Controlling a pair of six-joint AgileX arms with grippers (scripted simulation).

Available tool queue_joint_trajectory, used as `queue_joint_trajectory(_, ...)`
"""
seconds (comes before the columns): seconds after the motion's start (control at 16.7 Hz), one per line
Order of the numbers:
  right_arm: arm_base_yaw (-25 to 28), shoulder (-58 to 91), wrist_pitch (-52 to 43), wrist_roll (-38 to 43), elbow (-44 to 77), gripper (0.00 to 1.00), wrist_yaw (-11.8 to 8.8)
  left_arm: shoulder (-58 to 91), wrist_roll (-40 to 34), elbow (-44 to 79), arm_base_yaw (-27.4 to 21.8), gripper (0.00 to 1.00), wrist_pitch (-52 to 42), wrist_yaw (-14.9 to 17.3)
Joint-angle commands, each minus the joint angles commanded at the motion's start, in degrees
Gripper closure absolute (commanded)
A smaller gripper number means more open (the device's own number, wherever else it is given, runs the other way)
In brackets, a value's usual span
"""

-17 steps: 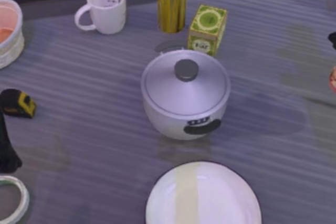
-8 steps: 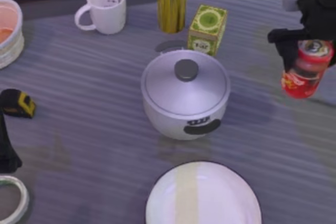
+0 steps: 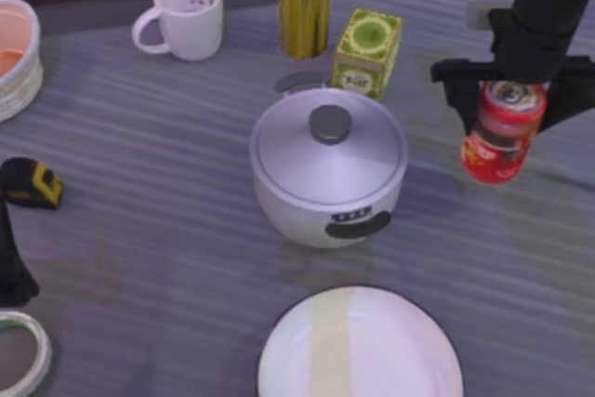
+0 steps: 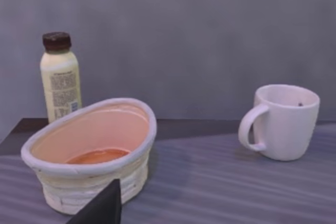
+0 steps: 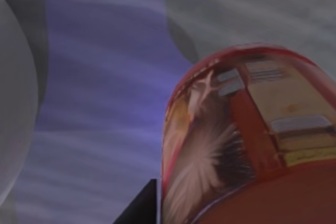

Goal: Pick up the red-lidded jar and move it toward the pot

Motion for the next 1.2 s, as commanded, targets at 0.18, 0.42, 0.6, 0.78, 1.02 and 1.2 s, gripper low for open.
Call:
queue_joint_trajectory(0.18,-0.20,-0.15,0.90,-0.03,-1.08,1.00,-0.07,0.00,0.00,0.00,0.00,0.00,0.00,0.00)
queue_joint_trajectory(0.42,-0.05,1.15,8.39,0.17,-6.63,1.00,-0.01,0.00,0.00,0.00,0.00,0.00,0.00,0.00)
queue_joint_trajectory(0.6,0.12,1.83,10.26,0.15,-8.42,1.00,0.02,0.00,0.00,0.00,0.00,0.00,0.00,0.00)
queue_joint_trajectory(0.78,0.12,1.83,10.26,0.15,-8.42,0.92,0.02,0.00,0.00,0.00,0.00,0.00,0.00,0.00)
queue_joint_trajectory(1.02,0.12,1.83,10.26,0.15,-8.42,0.62,0.02,0.00,0.00,0.00,0.00,0.00,0.00,0.00)
queue_joint_trajectory(1.2,0.12,1.83,10.26,0.15,-8.42,0.40,0.02,0.00,0.00,0.00,0.00,0.00,0.00,0.00)
